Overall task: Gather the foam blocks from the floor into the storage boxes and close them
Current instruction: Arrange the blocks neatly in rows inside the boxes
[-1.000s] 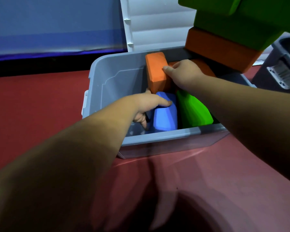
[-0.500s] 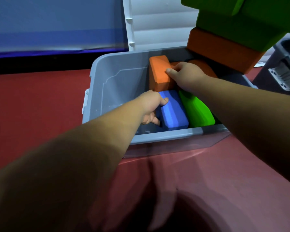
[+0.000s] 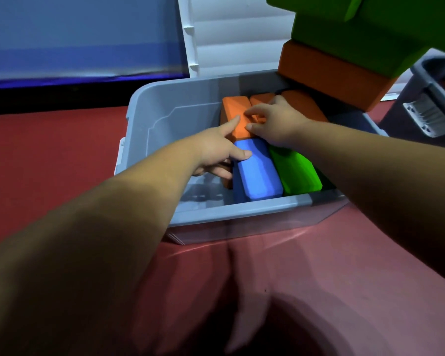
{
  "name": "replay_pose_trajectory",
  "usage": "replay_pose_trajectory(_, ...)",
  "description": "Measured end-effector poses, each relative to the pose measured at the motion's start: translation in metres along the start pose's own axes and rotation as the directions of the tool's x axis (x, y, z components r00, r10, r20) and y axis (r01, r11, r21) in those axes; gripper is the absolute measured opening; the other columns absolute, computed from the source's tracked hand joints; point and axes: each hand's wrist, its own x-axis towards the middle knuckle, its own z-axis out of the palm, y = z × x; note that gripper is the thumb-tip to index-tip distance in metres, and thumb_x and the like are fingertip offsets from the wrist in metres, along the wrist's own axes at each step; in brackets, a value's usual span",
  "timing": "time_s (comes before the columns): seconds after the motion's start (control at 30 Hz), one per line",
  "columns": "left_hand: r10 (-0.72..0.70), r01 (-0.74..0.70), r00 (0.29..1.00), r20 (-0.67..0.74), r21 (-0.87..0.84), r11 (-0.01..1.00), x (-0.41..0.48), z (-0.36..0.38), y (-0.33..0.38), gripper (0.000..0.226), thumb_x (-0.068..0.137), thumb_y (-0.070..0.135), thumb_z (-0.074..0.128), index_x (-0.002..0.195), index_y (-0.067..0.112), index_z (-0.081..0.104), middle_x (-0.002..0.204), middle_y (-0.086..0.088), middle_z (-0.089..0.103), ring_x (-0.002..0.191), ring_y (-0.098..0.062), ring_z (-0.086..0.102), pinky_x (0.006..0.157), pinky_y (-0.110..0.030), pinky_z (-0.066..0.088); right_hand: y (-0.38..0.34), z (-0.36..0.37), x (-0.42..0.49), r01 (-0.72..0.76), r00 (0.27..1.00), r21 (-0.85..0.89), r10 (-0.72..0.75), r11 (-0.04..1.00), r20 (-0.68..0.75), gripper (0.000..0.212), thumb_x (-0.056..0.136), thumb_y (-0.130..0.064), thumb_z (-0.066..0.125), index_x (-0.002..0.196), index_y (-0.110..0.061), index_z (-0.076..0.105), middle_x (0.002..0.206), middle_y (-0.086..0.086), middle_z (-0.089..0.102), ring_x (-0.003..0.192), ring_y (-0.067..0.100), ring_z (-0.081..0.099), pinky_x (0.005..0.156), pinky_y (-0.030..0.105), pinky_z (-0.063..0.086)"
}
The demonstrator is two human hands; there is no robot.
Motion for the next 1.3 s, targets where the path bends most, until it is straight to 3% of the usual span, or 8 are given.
replay_pose_trajectory(0.3, -0.082, 0.082, 0.996, 0.026, -0.002, 0.997, 0.006, 0.004, 0.003, 0.114, 0.083, 0.025, 0.086, 0.153, 0.067, 0.006, 0.145, -0.001, 0.058, 0.117, -0.018, 0.067, 0.08, -0.038, 0.065, 0.002, 0.009, -0.002, 0.002, 1.0, -0.059, -0.004, 0.998, -0.026, 0.049, 0.097, -0.054, 0.062, 0.143, -0.041, 0.057, 0.141, 0.011, 0.039, 0.128, 0.032, 0.052, 0.115, 0.036, 0.037)
replay_pose_trajectory(0.43, -0.061, 0.064, 0.997, -0.038, 0.087, 0.994, 0.0, 0.003, 0.002, 0.113, 0.082, 0.033, 0.087, 0.154, 0.066, 0.006, 0.131, -0.006, 0.066, 0.106, -0.022, 0.073, 0.082, -0.039, 0.065, 0.001, 0.002, -0.015, 0.032, 0.999, -0.022, -0.032, 0.999, -0.008, 0.04, 0.1, -0.038, 0.061, 0.139, -0.032, 0.064, 0.139, 0.009, 0.044, 0.127, 0.028, 0.053, 0.114, 0.031, 0.037)
replay_pose_trajectory(0.67, 0.028, -0.003, 0.992, -0.123, 0.2, 0.98, -0.019, 0.002, 0.014, 0.109, 0.085, 0.028, 0.086, 0.163, 0.047, 0.013, 0.123, -0.012, 0.069, 0.1, -0.031, 0.076, 0.079, -0.048, 0.065, -0.009, -0.039, -0.043, 0.024, 0.999, -0.02, -0.024, 0.999, 0.028, 0.026, 0.098, -0.02, 0.057, 0.112, -0.022, 0.08, 0.113, 0.0, 0.075, 0.1, 0.015, 0.064, 0.082, 0.021, 0.043)
replay_pose_trajectory(0.77, 0.05, -0.007, 0.987, -0.156, 0.263, 0.965, -0.029, 0.003, 0.029, 0.077, 0.089, 0.026, 0.081, 0.155, 0.018, 0.041, 0.118, -0.018, 0.071, 0.093, -0.029, 0.074, 0.067, -0.04, 0.062, -0.015, -0.058, -0.055, 0.039, 0.999, -0.002, -0.039, 0.999, 0.002, 0.024, 0.096, -0.02, 0.059, 0.104, -0.021, 0.081, 0.099, -0.003, 0.074, 0.076, 0.01, 0.058, 0.072, 0.022, 0.041)
replay_pose_trajectory(0.83, 0.074, -0.007, 0.975, -0.209, 0.305, 0.952, -0.036, 0.004, 0.039, 0.03, 0.091, 0.023, 0.076, 0.115, 0.009, 0.064, 0.101, -0.02, 0.07, 0.081, -0.027, 0.069, 0.065, -0.038, 0.059, -0.018, -0.07, -0.062, 0.031, 0.999, 0.032, -0.03, 0.999, -0.03, 0.023, 0.097, -0.019, 0.057, 0.101, -0.019, 0.081, 0.087, -0.005, 0.068, 0.062, 0.004, 0.05, 0.063, 0.023, 0.039)
replay_pose_trajectory(1.0, 0.18, -0.108, 0.953, -0.245, 0.28, 0.954, -0.052, 0.009, 0.068, 0.017, 0.094, 0.016, 0.068, 0.104, 0.001, 0.068, 0.095, -0.012, 0.069, 0.081, -0.028, 0.075, 0.069, -0.041, 0.064, -0.015, -0.093, -0.084, -0.109, 0.994, 0.329, 0.11, 0.938, 0.015, 0.022, 0.095, -0.019, 0.06, 0.09, -0.012, 0.08, 0.089, 0.008, 0.079, 0.071, 0.022, 0.066, 0.072, 0.043, 0.062)
replay_pose_trajectory(1.13, 0.197, -0.153, 0.956, -0.218, 0.204, 0.967, -0.062, 0.022, 0.09, 0.026, 0.1, 0.015, 0.059, 0.121, 0.0, 0.064, 0.11, -0.014, 0.071, 0.082, -0.024, 0.071, 0.088, -0.046, 0.061, 0.005, -0.119, -0.109, -0.242, 0.97, 0.34, 0.22, 0.909, 0.101, 0.021, 0.099, -0.02, 0.057, 0.099, -0.013, 0.076, 0.093, 0.006, 0.078, 0.073, 0.021, 0.07, 0.061, 0.031, 0.055)
replay_pose_trajectory(1.3, 0.249, -0.199, 0.95, -0.189, 0.249, 0.948, -0.069, 0.045, 0.108, 0.027, 0.101, 0.012, 0.054, 0.119, -0.004, 0.066, 0.108, -0.014, 0.071, 0.076, -0.021, 0.068, 0.064, -0.032, 0.055, 0.052, -0.151, -0.137, -0.457, 0.883, 0.554, 0.432, 0.696, 0.185, 0.014, 0.097, -0.018, 0.06, 0.103, -0.014, 0.072, 0.089, 0.004, 0.072, 0.062, 0.015, 0.065, 0.064, 0.028, 0.05)
